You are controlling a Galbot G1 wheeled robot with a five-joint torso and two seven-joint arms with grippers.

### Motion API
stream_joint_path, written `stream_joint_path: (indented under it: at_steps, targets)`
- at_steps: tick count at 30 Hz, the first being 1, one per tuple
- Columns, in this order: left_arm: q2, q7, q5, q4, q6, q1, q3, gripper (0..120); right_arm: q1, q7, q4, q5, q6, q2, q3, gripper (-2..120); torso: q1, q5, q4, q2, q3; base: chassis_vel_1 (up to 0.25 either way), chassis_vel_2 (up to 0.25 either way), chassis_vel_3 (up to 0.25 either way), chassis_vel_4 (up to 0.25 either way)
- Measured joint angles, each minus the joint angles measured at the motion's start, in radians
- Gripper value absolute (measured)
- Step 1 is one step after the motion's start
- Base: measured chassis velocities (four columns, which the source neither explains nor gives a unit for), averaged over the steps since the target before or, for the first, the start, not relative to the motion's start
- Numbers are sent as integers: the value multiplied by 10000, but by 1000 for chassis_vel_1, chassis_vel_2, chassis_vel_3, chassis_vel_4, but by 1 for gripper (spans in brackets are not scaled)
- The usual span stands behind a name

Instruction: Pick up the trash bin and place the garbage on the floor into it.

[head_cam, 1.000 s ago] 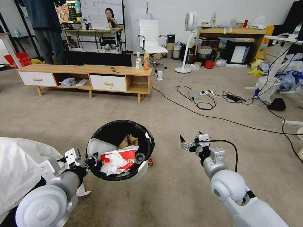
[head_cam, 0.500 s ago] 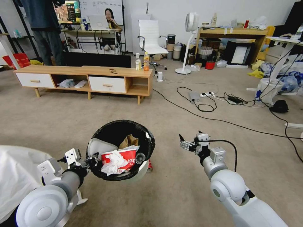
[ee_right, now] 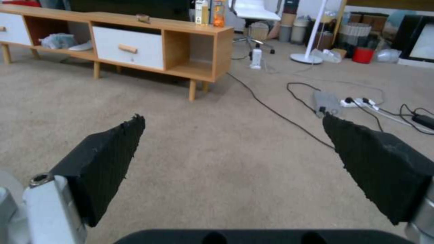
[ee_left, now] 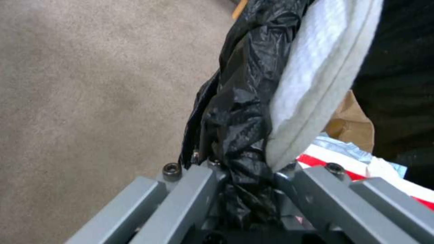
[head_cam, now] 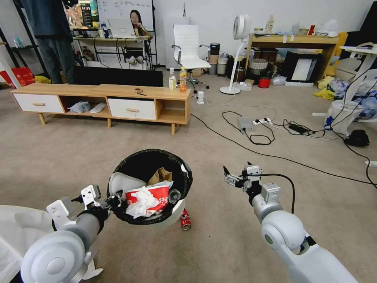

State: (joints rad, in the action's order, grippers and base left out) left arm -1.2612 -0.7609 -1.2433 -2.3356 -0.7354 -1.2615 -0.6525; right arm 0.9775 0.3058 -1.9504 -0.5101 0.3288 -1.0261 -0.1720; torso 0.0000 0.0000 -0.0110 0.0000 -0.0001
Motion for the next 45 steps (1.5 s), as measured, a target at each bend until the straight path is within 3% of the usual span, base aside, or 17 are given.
stream_joint_path:
  at_steps: [23, 37, 45]
  targets:
    - [9, -18, -13, -43, 0, -61, -30, 4, 64, 84, -103, 180, 320, -119, 27, 100, 0, 0, 0, 0, 0, -3, 2, 1, -3]
    - [-2, -29, -9, -93, 0, -101, -33, 4, 71, 79, -54, 179, 45, -120, 89, 100, 1, 1, 3, -1, 6, -154, 157, 160, -160]
    - [0, -30, -10, -103, 0, -121, -48, 4, 61, 75, -26, 160, 128, -141, 139, 100, 0, 0, -2, 0, 0, 11, -34, -13, 20]
